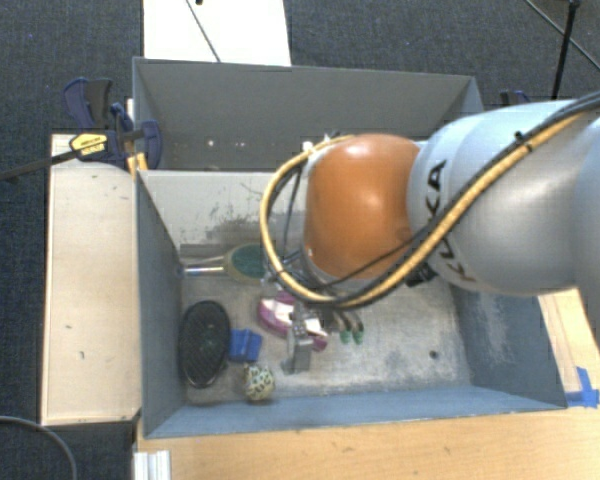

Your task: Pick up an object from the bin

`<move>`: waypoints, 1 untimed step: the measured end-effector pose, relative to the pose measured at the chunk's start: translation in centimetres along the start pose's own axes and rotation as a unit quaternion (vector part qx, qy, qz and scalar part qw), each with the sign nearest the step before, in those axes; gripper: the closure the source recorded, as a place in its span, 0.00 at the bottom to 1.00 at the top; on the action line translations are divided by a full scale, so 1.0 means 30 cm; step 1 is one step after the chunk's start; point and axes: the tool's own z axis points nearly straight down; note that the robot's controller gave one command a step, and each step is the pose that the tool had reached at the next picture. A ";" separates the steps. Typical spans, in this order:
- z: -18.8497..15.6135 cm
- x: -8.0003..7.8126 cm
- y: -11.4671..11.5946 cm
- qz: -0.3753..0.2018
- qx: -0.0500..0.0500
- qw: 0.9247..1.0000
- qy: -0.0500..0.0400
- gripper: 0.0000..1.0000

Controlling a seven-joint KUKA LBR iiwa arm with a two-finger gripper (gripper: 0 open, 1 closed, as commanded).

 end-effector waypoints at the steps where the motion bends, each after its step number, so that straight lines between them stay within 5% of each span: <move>1: 0.103 -0.099 0.028 -0.143 0.000 0.990 0.002 0.00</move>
Offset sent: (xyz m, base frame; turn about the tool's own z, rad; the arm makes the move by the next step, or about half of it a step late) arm 0.0275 0.0116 -0.0304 -0.2872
